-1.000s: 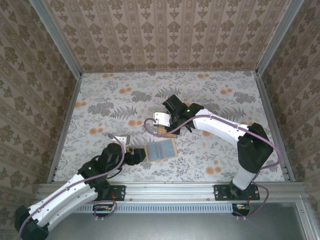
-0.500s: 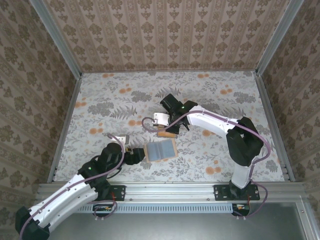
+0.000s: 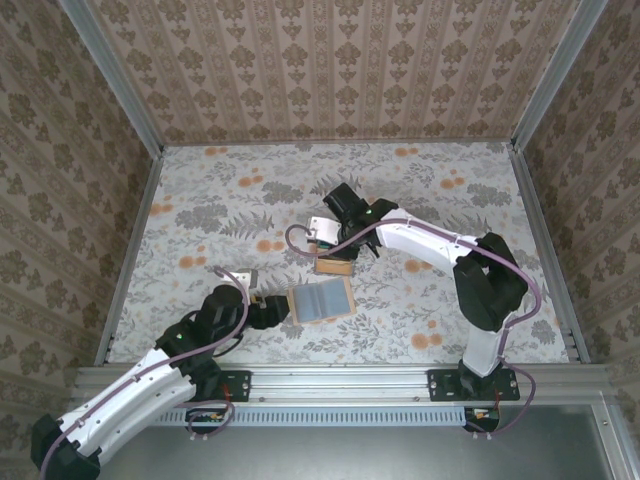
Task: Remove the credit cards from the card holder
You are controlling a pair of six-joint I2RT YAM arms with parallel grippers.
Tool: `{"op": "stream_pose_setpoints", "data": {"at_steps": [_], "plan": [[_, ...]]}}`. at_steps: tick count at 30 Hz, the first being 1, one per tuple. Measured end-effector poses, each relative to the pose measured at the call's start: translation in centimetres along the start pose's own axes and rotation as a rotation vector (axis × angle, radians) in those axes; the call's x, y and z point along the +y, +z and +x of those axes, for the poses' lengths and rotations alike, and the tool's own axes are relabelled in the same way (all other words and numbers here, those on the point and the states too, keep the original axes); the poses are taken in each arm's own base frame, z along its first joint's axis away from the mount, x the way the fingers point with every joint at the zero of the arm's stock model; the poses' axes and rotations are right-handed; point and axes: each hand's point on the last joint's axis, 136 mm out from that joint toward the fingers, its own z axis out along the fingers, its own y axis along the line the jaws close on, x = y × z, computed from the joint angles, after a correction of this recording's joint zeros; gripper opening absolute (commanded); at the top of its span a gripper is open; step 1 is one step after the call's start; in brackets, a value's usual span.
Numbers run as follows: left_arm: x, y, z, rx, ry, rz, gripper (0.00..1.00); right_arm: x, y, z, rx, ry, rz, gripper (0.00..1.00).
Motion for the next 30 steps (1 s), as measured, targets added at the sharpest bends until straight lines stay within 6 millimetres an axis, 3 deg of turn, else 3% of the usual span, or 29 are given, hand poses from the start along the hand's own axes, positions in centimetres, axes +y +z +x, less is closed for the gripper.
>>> {"op": "stream_pose_setpoints", "data": {"at_steps": [7,14,16,18,23,26,30], "plan": [[-0.9,0.3,0.5,0.037,-0.004,0.046,0.83,0.2,-2.7,-0.4,-0.096,0.225,0.043,0.26],[-1.6,1.6,2.3,0.139,-0.009,0.039,0.61,1.1,-4.9,-0.5,-0.18,0.555,0.047,0.24],[-2.3,1.8,2.6,0.161,0.002,0.042,0.52,1.8,-4.4,0.3,-0.176,0.641,0.035,0.24],[-3.0,2.1,2.7,0.177,0.02,0.041,0.49,2.9,-3.6,1.7,-0.161,0.717,0.023,0.24],[-4.7,3.1,2.2,0.185,0.04,0.029,0.38,6.7,-0.6,6.5,-0.085,0.881,-0.013,0.23],[-4.2,4.0,2.5,0.198,0.027,-0.01,0.31,8.7,0.7,8.3,-0.058,0.956,-0.028,0.22],[-2.9,4.9,3.4,0.225,0.02,-0.076,0.3,10.8,1.7,8.9,-0.064,1.008,-0.051,0.21]]}}
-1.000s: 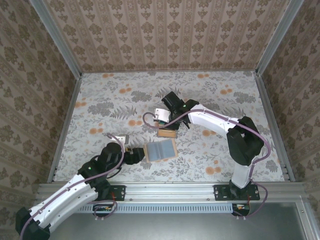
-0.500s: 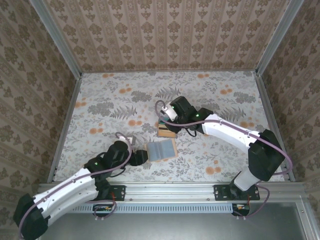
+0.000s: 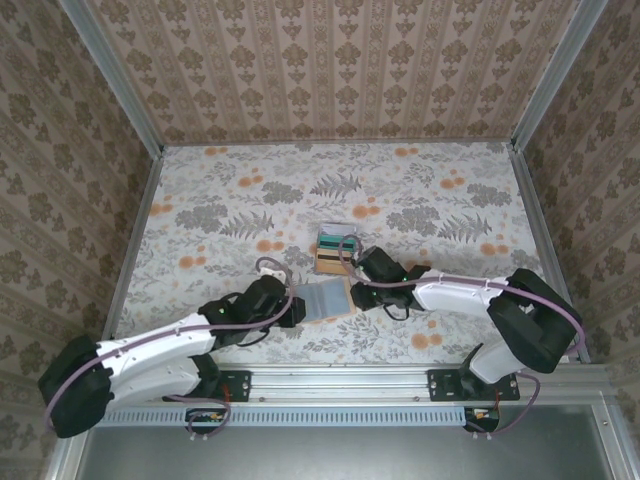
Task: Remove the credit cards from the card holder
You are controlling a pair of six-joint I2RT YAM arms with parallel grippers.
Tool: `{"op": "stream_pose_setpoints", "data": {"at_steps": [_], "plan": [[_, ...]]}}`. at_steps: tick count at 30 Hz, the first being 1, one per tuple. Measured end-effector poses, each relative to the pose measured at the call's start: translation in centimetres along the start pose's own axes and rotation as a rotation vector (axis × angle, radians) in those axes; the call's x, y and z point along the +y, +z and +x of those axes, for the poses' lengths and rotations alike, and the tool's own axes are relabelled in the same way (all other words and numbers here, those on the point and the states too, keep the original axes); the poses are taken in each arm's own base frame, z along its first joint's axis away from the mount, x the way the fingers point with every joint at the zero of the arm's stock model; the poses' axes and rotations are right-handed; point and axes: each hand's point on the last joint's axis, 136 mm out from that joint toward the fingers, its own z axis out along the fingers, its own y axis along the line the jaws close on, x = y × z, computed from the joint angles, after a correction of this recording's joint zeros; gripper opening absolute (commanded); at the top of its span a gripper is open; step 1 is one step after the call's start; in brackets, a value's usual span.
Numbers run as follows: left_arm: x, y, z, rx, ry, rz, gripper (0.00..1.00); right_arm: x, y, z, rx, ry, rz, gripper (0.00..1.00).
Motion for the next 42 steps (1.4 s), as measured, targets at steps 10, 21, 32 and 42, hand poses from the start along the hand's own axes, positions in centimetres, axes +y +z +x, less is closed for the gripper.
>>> {"op": "stream_pose_setpoints", "data": {"at_steps": [10,21,32,42], "plan": [[0.8,1.5,-0.3,0.024,-0.025,-0.087,0.31,2.3,0.7,-0.2,-0.057,0.055,-0.056,0.21],[1.6,2.0,0.1,0.047,-0.031,-0.119,0.32,1.6,0.2,-0.2,-0.083,0.063,-0.011,0.26],[1.7,2.4,0.4,0.066,-0.03,-0.129,0.31,1.0,1.1,0.5,-0.062,0.077,0.016,0.21],[1.9,2.8,0.5,0.076,-0.039,-0.132,0.3,2.1,1.2,0.7,-0.067,0.092,-0.018,0.19]]}}
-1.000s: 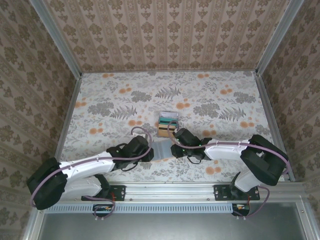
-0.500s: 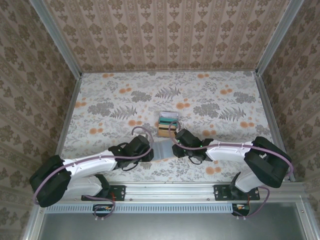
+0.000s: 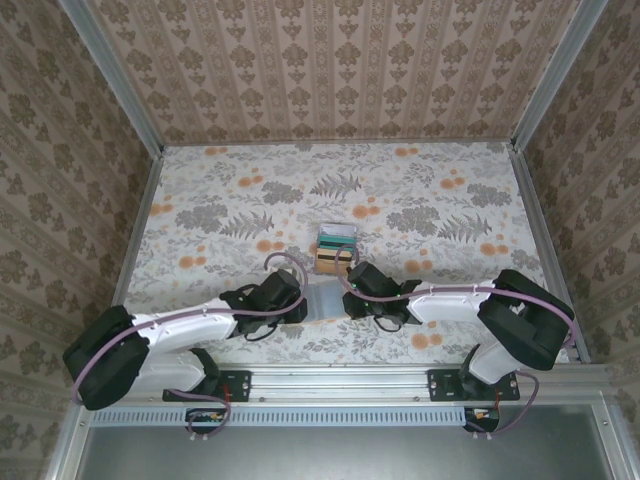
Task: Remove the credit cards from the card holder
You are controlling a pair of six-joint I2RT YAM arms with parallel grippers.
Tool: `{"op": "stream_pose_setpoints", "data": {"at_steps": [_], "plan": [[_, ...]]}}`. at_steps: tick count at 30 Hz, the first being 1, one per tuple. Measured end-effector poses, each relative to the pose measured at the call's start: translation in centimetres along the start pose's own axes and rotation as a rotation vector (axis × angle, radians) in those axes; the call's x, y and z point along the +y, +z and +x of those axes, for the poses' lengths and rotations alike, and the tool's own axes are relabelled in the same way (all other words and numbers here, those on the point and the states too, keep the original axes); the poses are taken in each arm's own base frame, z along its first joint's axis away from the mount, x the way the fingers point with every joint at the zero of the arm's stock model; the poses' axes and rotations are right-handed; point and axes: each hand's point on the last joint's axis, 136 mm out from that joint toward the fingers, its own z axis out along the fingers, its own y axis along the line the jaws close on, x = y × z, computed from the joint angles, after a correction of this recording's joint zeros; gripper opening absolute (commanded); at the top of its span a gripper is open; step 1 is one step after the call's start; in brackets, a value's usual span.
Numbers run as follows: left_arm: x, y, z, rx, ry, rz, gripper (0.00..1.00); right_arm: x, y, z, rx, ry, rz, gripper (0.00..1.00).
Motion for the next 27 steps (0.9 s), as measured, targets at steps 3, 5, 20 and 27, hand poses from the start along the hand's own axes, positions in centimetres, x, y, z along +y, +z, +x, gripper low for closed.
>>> {"op": "stream_pose_setpoints", "data": {"at_steps": [3,5,20,27], "plan": [[-0.2,0.2,0.0,0.006,0.0,0.004,0.3,0.1,0.0,0.1,0.001,0.0,-0.001,0.19],[-0.4,0.3,-0.1,0.008,0.0,0.009,0.3,0.1,0.0,0.1,0.001,0.0,-0.002,0.19],[-3.2,0.3,-0.7,0.005,0.003,0.134,0.45,0.4,0.2,0.2,0.001,0.009,-0.007,0.2],[-3.7,0.1,-1.0,0.0,0.003,0.147,0.47,0.4,0.2,0.2,0.001,0.014,-0.007,0.2]]}}
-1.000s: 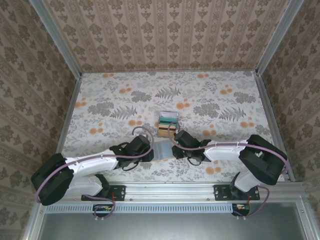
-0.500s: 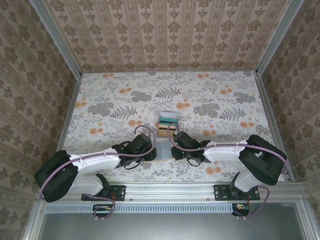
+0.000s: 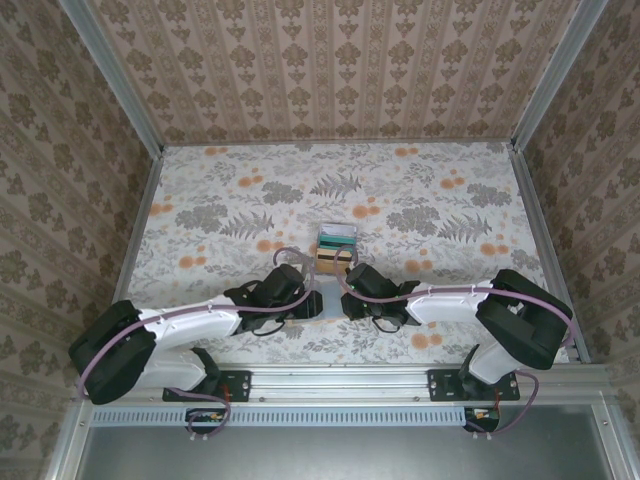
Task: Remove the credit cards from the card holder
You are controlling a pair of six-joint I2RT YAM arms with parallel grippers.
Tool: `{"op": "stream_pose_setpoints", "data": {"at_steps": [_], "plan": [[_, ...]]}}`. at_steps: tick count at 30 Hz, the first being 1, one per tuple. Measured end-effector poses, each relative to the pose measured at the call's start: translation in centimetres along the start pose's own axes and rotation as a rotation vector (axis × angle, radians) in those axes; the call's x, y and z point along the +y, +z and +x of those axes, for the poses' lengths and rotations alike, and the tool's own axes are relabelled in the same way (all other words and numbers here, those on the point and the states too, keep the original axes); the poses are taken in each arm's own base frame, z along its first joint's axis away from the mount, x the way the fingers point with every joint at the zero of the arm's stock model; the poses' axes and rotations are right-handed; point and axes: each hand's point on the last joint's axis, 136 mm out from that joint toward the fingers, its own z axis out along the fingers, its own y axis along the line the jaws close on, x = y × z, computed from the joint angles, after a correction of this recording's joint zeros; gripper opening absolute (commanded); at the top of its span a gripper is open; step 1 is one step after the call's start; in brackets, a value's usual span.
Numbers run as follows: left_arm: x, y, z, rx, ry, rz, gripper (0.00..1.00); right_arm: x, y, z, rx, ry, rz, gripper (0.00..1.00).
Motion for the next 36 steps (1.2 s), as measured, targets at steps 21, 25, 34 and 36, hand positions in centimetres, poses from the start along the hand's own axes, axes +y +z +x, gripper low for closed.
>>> {"op": "stream_pose_setpoints", "data": {"at_steps": [21,25,34,36], "plan": [[3.7,-1.5,0.4,-0.022,-0.034,-0.106,0.49,0.5,0.2,0.0,-0.007,-0.002,-0.006,0.19],[4.0,-1.2,0.7,-0.008,-0.035,-0.12,0.48,0.6,0.2,0.1,-0.007,-0.004,-0.008,0.19],[3.5,-0.6,0.7,-0.007,-0.038,-0.093,0.49,0.6,0.2,0.0,-0.005,-0.005,-0.007,0.19],[3.1,-0.5,0.6,-0.009,-0.038,-0.073,0.5,0.6,0.2,0.0,-0.005,-0.005,-0.007,0.19]]}}
